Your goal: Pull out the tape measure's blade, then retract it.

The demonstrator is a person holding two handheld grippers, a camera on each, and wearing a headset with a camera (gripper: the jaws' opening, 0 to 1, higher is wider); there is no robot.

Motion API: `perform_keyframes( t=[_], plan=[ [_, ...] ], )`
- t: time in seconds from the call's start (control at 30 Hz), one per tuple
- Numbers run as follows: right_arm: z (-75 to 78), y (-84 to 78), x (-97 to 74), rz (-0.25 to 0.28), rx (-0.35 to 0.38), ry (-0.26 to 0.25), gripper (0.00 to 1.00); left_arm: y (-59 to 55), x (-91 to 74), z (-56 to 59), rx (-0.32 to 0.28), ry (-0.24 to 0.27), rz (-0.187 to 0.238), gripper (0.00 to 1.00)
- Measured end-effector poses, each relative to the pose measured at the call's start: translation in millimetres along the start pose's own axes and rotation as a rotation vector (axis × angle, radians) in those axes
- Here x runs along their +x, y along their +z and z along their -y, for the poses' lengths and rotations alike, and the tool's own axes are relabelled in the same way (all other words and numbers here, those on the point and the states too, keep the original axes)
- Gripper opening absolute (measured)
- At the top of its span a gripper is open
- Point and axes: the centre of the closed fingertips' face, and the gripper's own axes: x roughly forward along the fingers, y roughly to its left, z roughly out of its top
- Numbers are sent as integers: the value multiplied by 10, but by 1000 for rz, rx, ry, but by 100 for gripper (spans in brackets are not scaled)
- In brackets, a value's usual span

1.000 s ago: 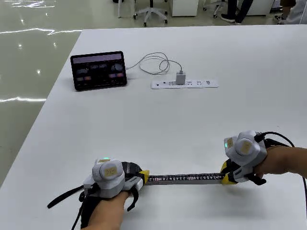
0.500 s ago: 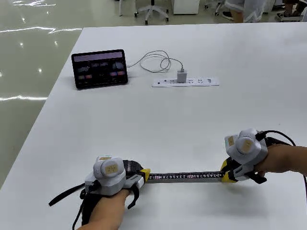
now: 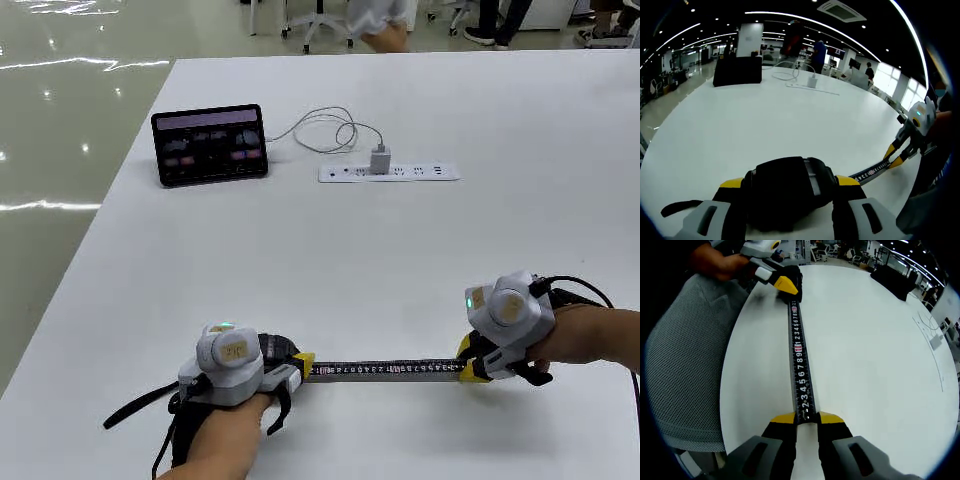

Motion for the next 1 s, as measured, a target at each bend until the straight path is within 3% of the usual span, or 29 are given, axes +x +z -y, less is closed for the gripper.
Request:
perform_keyframes(
  t=[1.0],
  plan=[
    [-48,112,45,20,29,17,11,-8,0,-1,1,-9,-15,65]
  ],
)
